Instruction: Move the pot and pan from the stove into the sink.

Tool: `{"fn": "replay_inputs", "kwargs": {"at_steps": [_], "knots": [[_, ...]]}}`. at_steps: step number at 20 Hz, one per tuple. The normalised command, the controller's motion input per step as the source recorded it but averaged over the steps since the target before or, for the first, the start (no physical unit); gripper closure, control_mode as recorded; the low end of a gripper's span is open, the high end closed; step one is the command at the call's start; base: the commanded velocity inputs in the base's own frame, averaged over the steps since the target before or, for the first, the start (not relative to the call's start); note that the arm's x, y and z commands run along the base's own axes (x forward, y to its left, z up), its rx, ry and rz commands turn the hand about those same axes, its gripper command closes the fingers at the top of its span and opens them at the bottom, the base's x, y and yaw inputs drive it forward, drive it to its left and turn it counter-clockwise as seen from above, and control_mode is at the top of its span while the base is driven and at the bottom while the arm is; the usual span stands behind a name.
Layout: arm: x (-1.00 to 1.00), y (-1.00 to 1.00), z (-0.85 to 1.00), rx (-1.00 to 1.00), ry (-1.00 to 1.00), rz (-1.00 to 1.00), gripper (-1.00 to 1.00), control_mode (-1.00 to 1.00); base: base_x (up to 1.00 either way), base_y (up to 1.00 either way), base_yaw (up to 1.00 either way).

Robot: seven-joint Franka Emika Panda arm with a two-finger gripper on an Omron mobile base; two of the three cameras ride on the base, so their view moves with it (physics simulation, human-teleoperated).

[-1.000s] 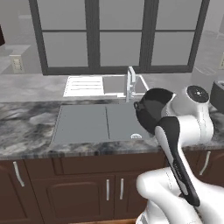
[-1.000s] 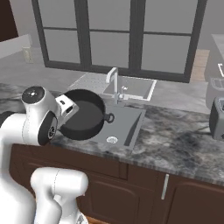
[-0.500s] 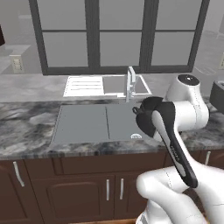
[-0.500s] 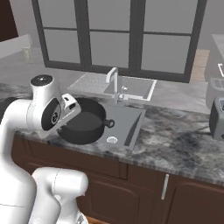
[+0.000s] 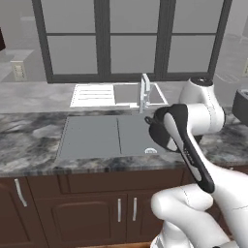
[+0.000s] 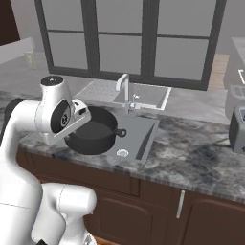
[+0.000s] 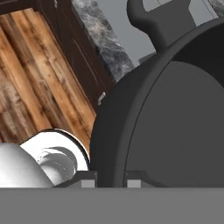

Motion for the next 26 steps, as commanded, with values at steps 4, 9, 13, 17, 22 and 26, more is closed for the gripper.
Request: {"fn": "replay_inputs", "kwargs": {"at_steps": [4, 9, 13, 17, 22, 26], "knots": [[0.39, 0.00, -0.21, -0.02, 0.01, 0.00, 1.00, -1.00, 0.00, 0.00, 0.00], [0.43, -0.01, -0.29, -0.03, 0.03, 0.00, 1.00, -1.00, 0.00, 0.00, 0.00], [0.42, -0.04, -0.30, -0.02, 0.02, 0.00, 1.00, -1.00, 0.00, 0.00, 0.00], [0.44, -0.11, -0.29, -0.01, 0.00, 0.02, 1.00, -1.00, 0.00, 0.00, 0.00], [0.47, -0.12, -0.28, 0.00, 0.00, 0.01, 1.00, -1.00, 0.00, 0.00, 0.00], [0.43, -0.10, -0.30, -0.02, 0.00, 0.02, 1.00, -1.00, 0.00, 0.00, 0.00]]}}
